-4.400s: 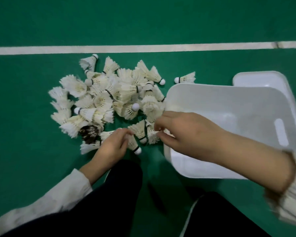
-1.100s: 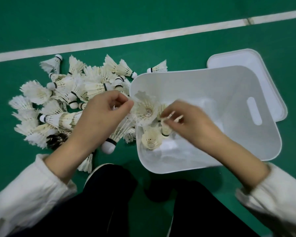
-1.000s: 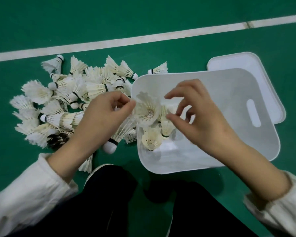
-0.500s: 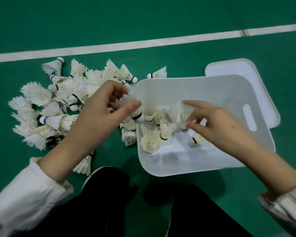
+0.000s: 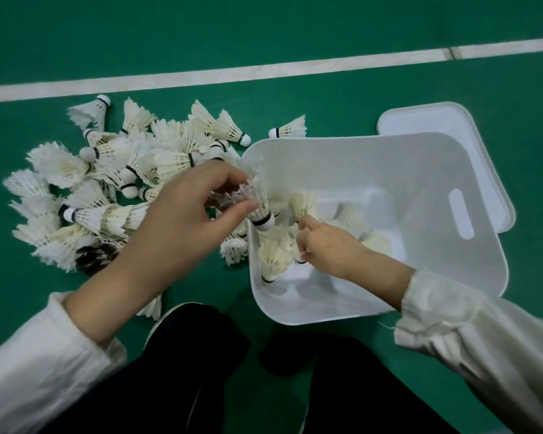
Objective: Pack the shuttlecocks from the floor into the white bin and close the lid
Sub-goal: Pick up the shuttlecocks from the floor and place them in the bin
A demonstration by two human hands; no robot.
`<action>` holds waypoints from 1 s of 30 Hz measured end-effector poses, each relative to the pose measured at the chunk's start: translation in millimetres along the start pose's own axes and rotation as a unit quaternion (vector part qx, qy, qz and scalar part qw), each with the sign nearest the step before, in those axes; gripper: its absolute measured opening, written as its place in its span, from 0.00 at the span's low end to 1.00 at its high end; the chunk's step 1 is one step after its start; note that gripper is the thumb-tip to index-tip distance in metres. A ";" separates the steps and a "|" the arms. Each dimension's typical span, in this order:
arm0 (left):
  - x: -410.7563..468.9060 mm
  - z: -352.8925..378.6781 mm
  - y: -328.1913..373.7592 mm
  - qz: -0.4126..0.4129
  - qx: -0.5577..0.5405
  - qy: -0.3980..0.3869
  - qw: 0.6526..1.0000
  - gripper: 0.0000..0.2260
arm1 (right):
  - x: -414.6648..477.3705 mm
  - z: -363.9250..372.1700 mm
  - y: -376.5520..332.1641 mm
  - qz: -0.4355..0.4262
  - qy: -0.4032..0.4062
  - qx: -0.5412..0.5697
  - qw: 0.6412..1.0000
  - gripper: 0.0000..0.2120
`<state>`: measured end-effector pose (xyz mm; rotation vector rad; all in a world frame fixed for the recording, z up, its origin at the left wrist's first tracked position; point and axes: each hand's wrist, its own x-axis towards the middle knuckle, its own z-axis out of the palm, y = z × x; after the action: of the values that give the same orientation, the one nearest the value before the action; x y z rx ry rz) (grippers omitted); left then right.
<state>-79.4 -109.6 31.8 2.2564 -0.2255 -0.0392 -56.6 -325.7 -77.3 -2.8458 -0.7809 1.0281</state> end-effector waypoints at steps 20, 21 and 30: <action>1.3 -7.1 5.9 0.123 0.036 -0.037 0.991 0.09 | -73.9 -96.1 -39.9 -0.064 0.289 0.272 0.916 0.02; 2.1 -11.0 5.7 0.117 0.045 -0.014 0.992 0.08 | -76.7 -95.7 -32.6 -0.051 0.285 0.269 0.919 0.01; -7.6 3.3 -74.7 -0.002 0.224 -0.119 0.967 0.07 | -52.4 -16.3 -4.1 0.011 0.000 0.191 0.981 0.01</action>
<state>-76.1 -64.0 -28.0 2.7024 -0.3898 -0.2898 -83.1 -343.8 -32.7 -2.5309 -0.4873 1.0477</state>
